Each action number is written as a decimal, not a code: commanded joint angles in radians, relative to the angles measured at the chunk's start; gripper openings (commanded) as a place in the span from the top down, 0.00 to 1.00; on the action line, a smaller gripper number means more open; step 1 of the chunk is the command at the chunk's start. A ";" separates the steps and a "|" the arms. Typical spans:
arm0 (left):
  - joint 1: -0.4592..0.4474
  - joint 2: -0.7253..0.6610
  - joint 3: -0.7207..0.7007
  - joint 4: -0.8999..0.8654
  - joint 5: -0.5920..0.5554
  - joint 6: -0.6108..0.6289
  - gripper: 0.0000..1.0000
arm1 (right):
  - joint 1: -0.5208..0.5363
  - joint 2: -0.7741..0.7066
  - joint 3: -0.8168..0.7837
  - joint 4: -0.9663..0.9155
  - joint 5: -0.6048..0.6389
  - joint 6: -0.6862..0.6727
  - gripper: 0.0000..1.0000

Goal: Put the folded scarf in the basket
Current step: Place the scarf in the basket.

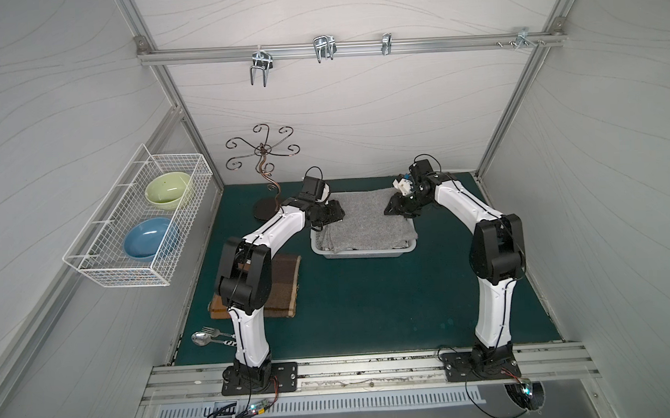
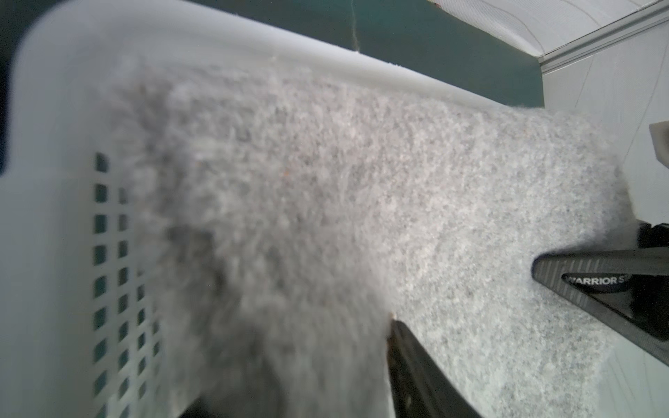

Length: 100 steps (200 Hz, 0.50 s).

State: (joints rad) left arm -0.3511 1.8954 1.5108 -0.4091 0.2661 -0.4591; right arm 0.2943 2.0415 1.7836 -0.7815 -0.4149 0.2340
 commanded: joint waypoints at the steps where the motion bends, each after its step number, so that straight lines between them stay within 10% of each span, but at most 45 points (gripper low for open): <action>1: 0.014 -0.092 -0.015 -0.044 -0.053 0.037 0.42 | -0.023 -0.079 -0.028 -0.050 0.023 -0.021 0.53; 100: -0.021 -0.451 -0.421 0.091 0.041 -0.085 0.40 | -0.024 -0.116 -0.039 -0.093 0.113 -0.042 0.48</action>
State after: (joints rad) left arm -0.3443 1.5002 1.1584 -0.4198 0.2348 -0.4820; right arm 0.2771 1.9388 1.7306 -0.8173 -0.3290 0.2111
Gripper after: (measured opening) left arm 0.598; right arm 0.518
